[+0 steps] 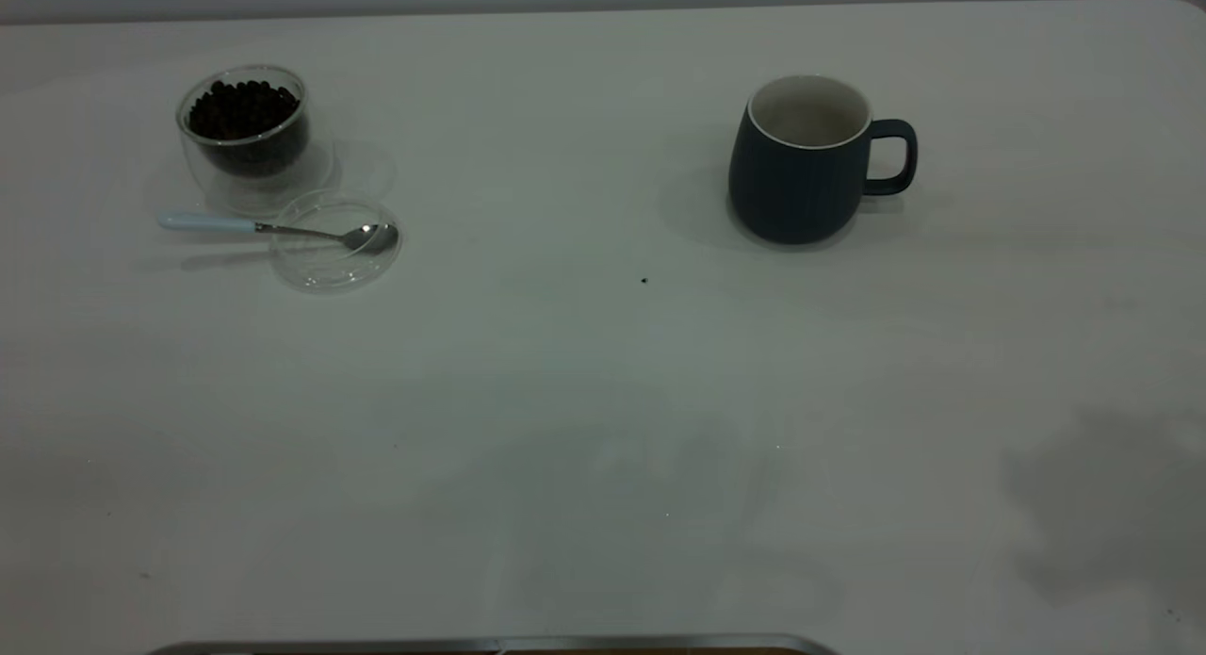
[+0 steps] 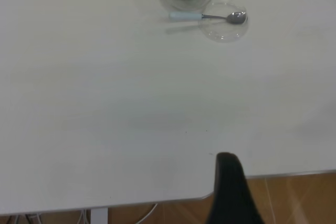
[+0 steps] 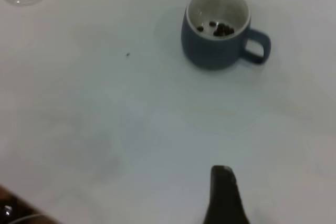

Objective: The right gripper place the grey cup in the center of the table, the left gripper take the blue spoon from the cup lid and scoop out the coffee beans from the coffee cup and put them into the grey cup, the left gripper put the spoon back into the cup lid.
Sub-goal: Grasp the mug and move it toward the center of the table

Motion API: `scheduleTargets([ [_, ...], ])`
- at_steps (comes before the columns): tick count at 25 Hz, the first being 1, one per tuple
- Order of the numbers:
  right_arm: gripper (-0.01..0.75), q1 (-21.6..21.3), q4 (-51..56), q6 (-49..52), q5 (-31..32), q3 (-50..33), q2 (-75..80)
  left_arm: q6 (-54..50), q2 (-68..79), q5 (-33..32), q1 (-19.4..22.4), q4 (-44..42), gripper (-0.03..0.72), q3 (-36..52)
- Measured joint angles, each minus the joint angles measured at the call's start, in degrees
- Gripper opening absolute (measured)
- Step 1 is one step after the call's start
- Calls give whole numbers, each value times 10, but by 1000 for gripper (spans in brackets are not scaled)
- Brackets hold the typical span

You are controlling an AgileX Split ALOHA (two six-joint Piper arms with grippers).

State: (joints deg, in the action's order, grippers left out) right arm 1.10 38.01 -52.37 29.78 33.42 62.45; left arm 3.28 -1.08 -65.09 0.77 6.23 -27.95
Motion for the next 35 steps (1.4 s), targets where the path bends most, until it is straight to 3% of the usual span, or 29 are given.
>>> scheduleTargets([
  [12,568,0,83,-345,-92,176,370,0,0,0,0,0,555,0],
  [20,569,-1,116,-666,-116,337,576,0,0,0,0,0,555,0],
  [24,569,-2,125,-673,-94,426,658,0,0,0,0,0,555,0],
  [28,570,-4,125,-673,-33,496,705,0,0,0,0,0,555,0],
  [35,570,-4,125,-673,14,523,727,0,0,0,0,0,555,0],
])
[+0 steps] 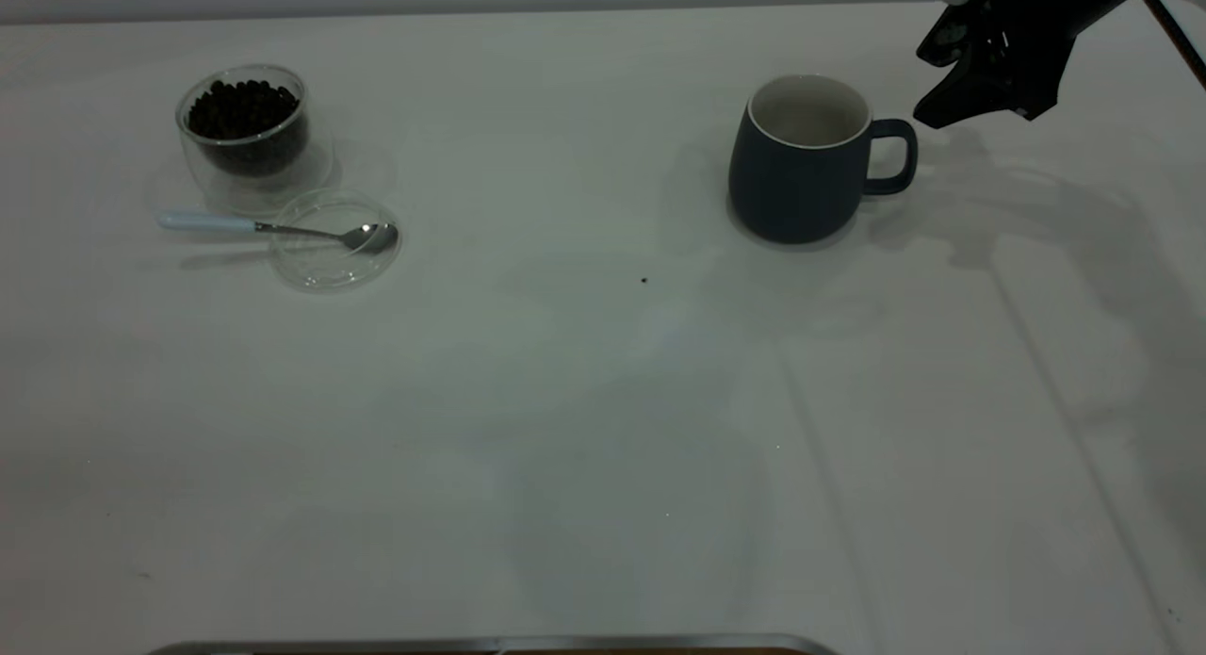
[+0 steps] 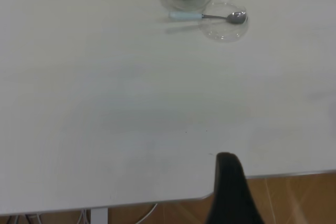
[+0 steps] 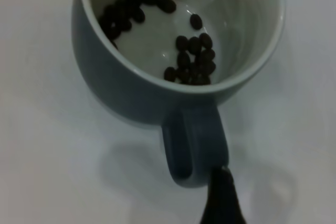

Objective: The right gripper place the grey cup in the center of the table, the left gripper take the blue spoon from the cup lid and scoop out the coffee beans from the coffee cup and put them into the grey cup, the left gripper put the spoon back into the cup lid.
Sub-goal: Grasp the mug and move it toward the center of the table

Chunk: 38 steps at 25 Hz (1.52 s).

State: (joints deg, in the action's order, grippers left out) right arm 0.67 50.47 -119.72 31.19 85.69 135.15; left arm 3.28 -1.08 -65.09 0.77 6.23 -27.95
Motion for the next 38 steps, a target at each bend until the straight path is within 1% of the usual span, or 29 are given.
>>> scheduleTargets([
  [5,570,1,0,0,19,1,2,0,0,0,0,0,555,0],
  [9,570,13,0,0,28,2,13,0,0,0,0,0,555,0],
  [15,570,32,0,0,-5,4,41,0,0,0,0,0,555,0],
  [18,571,41,0,0,-8,11,52,0,0,0,0,0,555,0],
  [26,571,99,20,0,-14,37,77,0,0,0,0,0,555,0],
  [30,555,133,32,0,-14,58,90,0,0,0,0,0,555,0],
  [38,544,188,111,0,-24,66,93,0,0,0,0,0,555,0],
])
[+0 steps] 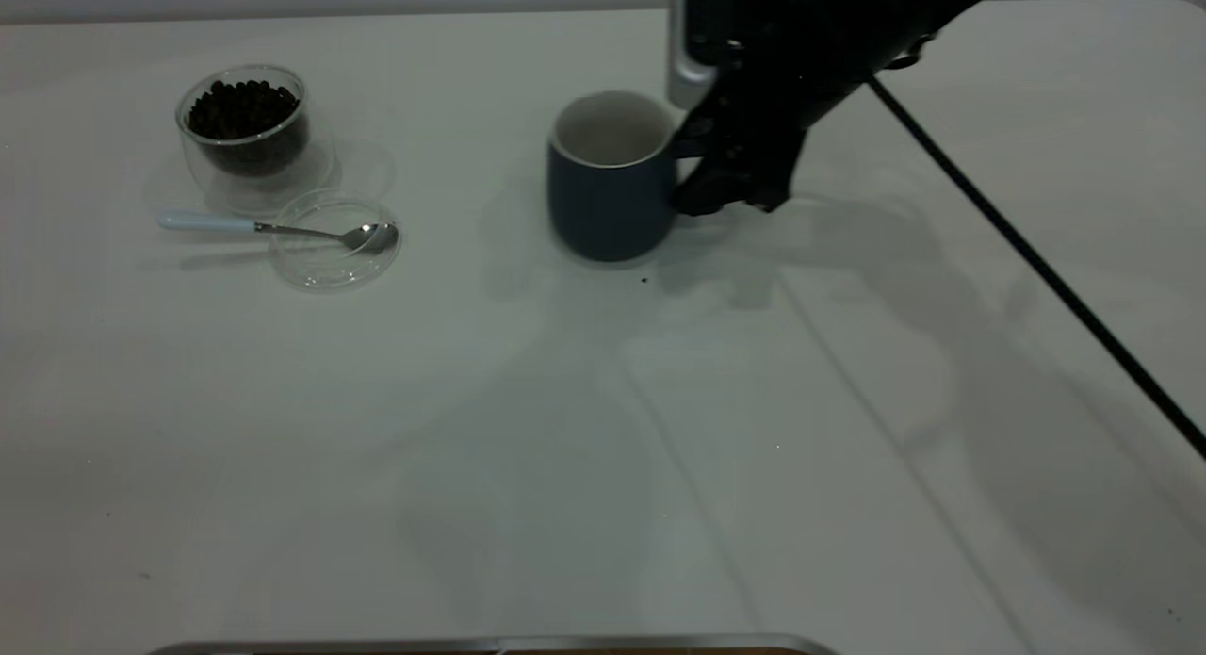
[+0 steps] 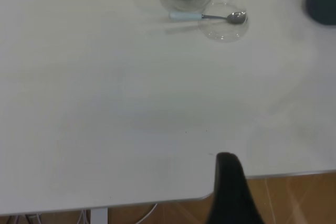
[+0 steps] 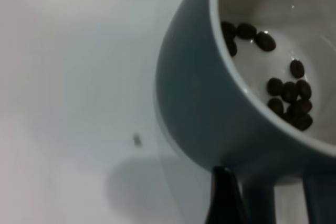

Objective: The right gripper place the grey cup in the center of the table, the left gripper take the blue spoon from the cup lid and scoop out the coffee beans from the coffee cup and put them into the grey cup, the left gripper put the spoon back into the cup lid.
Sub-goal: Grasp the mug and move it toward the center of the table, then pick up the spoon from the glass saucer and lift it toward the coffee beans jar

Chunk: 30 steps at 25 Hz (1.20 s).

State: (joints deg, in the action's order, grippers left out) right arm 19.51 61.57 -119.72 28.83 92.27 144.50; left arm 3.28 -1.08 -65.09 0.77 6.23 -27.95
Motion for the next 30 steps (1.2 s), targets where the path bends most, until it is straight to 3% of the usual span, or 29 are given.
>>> scheduleTargets([
  [7,544,16,23,0,-17,1,5,0,0,0,0,0,555,0],
  [14,544,-14,21,62,-21,1,-53,0,0,0,0,0,555,0],
  [19,544,-31,-36,272,42,1,-133,0,0,0,0,0,555,0],
  [27,543,-35,-304,779,298,-10,-321,0,0,0,0,0,555,0],
  [30,542,-35,-390,924,352,-60,-434,0,0,0,0,0,555,0],
])
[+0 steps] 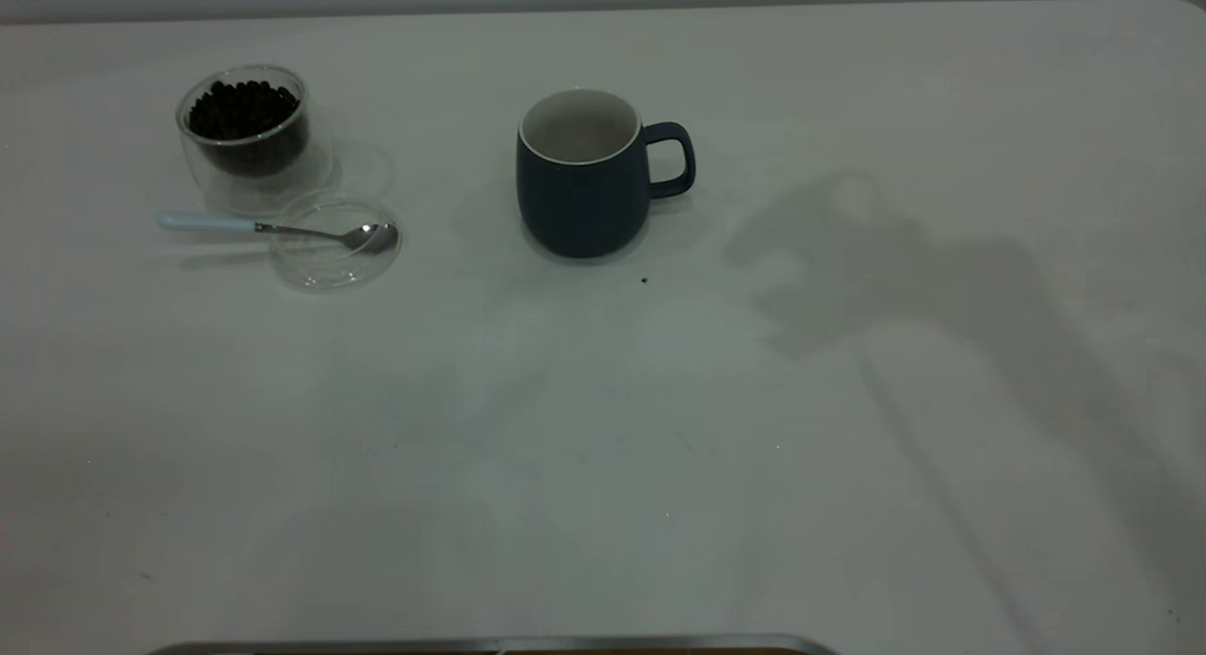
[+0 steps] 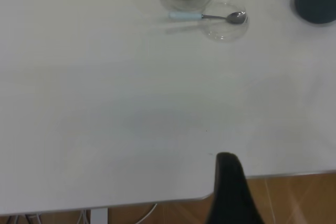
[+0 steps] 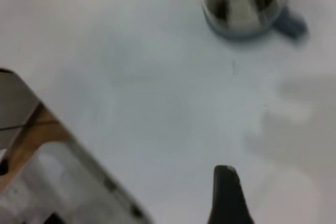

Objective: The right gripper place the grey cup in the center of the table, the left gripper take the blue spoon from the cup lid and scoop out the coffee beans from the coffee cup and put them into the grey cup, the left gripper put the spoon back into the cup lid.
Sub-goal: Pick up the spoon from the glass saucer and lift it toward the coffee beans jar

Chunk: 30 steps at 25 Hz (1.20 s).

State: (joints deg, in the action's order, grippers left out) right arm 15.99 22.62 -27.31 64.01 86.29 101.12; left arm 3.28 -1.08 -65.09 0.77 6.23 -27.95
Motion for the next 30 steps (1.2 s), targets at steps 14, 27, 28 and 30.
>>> scheduleTargets([
  [14,542,-5,-254,312,-47,-514,-604,0,0,0,0,0,555,0],
  [27,542,-114,-258,322,-3,-589,-897,0,0,0,0,0,555,0],
  [28,542,-117,-258,322,-2,-589,-908,0,0,0,0,0,555,0],
  [30,542,-118,-258,322,-2,-589,-925,0,0,0,0,0,555,0],
])
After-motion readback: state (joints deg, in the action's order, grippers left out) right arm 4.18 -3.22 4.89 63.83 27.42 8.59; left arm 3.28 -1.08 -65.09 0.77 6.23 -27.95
